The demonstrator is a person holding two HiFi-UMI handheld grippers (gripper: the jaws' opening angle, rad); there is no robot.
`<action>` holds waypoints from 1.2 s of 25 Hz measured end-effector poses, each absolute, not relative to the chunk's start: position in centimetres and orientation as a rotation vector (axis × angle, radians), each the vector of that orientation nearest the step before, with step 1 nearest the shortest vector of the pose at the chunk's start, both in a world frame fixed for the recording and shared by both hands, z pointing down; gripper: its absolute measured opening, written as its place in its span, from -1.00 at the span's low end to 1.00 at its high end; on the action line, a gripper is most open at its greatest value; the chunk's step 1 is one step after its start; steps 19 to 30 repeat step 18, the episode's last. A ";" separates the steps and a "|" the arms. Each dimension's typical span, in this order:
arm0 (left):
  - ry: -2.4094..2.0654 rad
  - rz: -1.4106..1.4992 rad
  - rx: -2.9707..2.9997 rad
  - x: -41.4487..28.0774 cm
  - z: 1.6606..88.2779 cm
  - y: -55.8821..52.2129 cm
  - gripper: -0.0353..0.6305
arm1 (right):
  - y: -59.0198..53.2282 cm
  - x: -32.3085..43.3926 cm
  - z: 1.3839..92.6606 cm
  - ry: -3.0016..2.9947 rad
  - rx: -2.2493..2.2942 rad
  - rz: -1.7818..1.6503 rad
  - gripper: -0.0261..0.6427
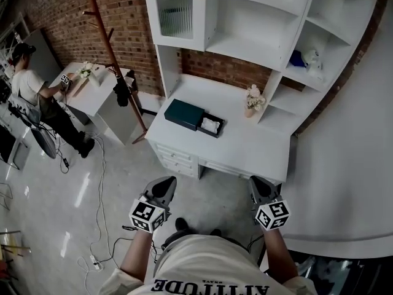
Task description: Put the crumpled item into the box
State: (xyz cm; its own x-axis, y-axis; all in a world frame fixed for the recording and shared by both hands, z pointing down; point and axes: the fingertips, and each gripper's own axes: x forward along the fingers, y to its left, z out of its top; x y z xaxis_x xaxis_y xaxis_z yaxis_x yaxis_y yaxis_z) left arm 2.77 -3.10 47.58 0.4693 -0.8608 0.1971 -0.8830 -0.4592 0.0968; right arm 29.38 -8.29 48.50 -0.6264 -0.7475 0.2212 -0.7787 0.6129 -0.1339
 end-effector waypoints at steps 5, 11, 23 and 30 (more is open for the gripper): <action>-1.526 0.178 2.532 2.5 47.6 -2.7 -0.82 | -8.4 29.1 48.5 -2.694 1.275 0.322 -0.82; -1.529 0.176 2.536 2.1 47.3 -2.7 -0.82 | -8.7 28.5 48.2 -2.703 1.274 0.316 -0.82; -1.530 0.176 2.553 2.1 47.3 -3.2 -0.82 | -9.3 28.4 47.9 -2.708 1.284 0.311 -0.82; -1.530 0.176 2.553 2.1 47.3 -3.2 -0.82 | -9.3 28.4 47.9 -2.708 1.284 0.311 -0.82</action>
